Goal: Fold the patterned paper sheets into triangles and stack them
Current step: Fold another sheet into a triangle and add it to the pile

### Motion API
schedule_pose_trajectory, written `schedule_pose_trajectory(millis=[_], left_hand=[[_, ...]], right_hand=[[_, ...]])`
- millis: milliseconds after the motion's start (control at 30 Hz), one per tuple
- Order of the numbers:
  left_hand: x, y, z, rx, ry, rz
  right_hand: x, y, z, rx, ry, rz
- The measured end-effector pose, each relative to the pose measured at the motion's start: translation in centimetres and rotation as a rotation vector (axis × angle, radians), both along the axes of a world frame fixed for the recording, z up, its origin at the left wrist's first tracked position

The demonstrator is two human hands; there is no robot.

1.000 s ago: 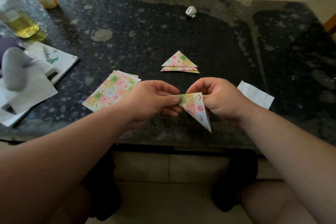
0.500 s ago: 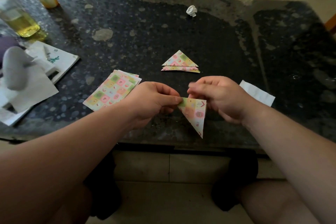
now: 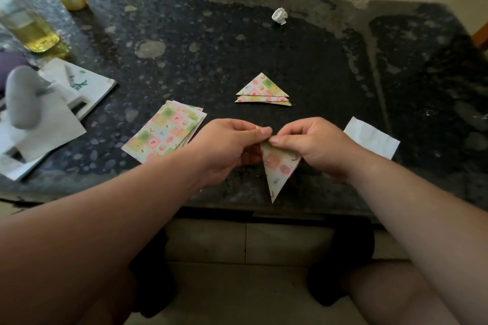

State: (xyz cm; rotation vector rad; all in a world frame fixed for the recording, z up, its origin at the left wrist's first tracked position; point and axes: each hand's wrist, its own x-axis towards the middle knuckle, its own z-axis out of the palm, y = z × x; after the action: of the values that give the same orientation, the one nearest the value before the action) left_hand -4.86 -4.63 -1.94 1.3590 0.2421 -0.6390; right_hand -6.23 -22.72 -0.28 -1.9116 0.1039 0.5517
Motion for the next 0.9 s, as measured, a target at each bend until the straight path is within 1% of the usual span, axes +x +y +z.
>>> schedule_pose_trajectory(millis=[67, 133, 300, 467, 600, 733, 833, 900], left_hand=[[0.0, 0.0, 0.1, -0.036, -0.009, -0.004], [0.1, 0.2, 0.3, -0.07, -0.01, -0.023], [0.3, 0.6, 0.3, -0.122, 0.017, -0.052], [0.5, 0.7, 0.5, -0.181, 0.061, -0.023], [0.6, 0.6, 0.5, -0.17, 0.052, 0.001], [0.8, 0.7, 0.5, -0.159, 0.032, 0.036], [0.8, 0.6, 0.5, -0.146, 0.049, 0.031], [0.6, 0.6, 0.5, -0.146, 0.083, -0.022]], right_hand=[[0.0, -0.1, 0.1, 0.112, 0.071, -0.014], [0.0, -0.3, 0.1, 0.182, 0.112, -0.004], [0.1, -0.7, 0.2, 0.258, 0.146, 0.004], [0.1, -1.0, 0.4, 0.224, 0.132, 0.015], [0.1, -1.5, 1.0, 0.187, 0.113, 0.047], [0.3, -1.9, 0.9, 0.198, 0.062, 0.073], [0.4, -2.0, 0.6, 0.163, 0.006, 0.089], [0.4, -2.0, 0.4, 0.153, -0.027, 0.062]])
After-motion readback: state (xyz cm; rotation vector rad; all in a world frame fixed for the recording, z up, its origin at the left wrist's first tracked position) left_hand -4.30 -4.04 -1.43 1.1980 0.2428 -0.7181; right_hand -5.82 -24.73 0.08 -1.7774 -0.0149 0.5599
